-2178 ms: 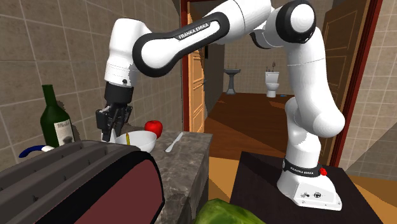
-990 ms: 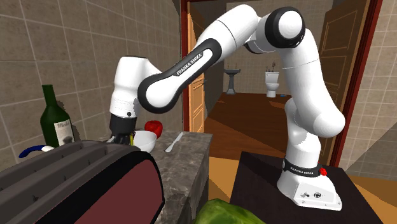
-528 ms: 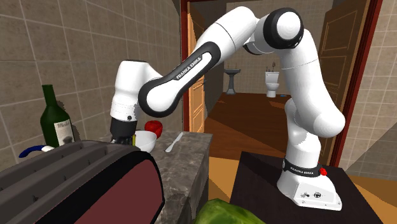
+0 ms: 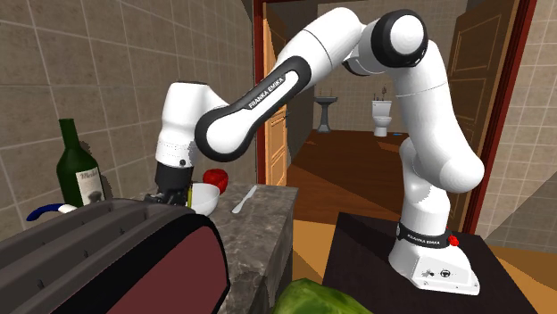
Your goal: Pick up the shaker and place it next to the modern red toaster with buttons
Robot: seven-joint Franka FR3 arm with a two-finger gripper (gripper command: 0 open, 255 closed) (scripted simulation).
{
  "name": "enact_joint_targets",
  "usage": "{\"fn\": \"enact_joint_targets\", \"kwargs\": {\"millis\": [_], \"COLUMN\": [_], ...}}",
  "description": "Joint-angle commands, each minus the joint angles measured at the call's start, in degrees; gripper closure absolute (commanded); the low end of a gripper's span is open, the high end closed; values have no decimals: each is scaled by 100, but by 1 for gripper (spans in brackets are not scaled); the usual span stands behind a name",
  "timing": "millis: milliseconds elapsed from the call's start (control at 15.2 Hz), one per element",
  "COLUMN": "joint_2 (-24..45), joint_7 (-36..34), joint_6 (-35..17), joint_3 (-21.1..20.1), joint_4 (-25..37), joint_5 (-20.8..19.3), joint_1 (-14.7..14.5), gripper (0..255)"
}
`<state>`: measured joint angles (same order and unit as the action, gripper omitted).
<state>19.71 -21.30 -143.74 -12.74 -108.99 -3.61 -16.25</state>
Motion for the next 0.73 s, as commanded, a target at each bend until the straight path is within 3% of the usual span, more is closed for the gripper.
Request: {"fn": "enact_joint_targets", "kwargs": {"millis": [0, 132, 660], "joint_2": [-232, -496, -496], "joint_7": [52, 108, 109], "joint_6": [201, 441, 441], "joint_3": [-38, -69, -66], "joint_4": [-23, -41, -41], "joint_5": [75, 162, 163], "joint_1": [39, 82, 79], "gripper": [0, 0, 0]}}
